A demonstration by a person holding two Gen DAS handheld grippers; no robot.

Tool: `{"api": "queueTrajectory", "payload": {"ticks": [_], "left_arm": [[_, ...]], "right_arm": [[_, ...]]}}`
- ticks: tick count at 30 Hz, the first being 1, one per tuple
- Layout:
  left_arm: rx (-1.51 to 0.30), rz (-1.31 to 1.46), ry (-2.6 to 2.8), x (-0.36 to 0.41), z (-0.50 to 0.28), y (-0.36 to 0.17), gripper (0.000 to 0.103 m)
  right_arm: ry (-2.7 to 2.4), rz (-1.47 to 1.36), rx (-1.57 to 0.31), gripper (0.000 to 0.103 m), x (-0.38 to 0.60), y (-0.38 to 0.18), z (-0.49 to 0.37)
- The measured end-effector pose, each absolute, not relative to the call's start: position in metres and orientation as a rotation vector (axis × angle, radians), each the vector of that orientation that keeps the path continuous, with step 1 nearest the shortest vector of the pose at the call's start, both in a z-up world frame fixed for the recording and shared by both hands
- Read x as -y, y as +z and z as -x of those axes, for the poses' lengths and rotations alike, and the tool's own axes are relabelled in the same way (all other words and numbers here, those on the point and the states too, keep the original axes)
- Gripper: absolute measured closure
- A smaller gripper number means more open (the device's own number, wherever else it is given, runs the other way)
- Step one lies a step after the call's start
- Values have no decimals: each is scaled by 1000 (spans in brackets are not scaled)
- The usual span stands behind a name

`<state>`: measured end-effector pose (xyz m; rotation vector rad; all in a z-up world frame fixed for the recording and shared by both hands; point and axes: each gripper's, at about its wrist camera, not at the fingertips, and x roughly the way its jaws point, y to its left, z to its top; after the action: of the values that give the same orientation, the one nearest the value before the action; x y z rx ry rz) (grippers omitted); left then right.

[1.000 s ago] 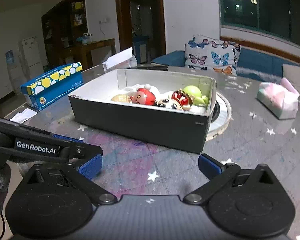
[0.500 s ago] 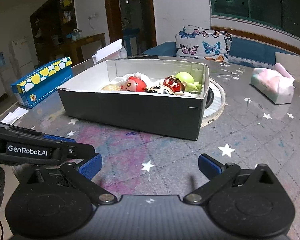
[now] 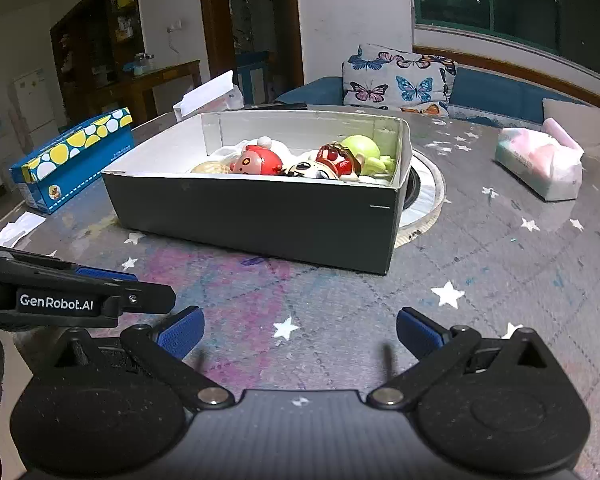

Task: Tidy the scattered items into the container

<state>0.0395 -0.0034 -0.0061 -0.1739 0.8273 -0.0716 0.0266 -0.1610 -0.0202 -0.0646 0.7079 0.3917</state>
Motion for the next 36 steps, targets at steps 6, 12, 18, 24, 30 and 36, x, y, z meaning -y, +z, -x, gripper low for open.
{"api": "queueTrajectory", "payload": {"ticks": [6,12,18,24,30,36], "left_arm": [[-834,173,-65,5,-40,-7,62],[-832,135,-43,10,-41,-6,62],[-826,84,-9,13,-44,-6,62],[-824,55,13,14,-47,-6,62],[-825,-9,33,19,-50,-5,62],[-828,-16,41,18,-53,-7,62]], "right_arm": [[383,63,-718,0,161,-23,-28],[381,70,-727,0,159,-26,-30],[376,72,-736,0,157,-28,-33],[368,63,-740,0,157,-30,-37],[366,57,-745,0,156,-32,-41],[359,56,-749,0,156,-34,-43]]}}
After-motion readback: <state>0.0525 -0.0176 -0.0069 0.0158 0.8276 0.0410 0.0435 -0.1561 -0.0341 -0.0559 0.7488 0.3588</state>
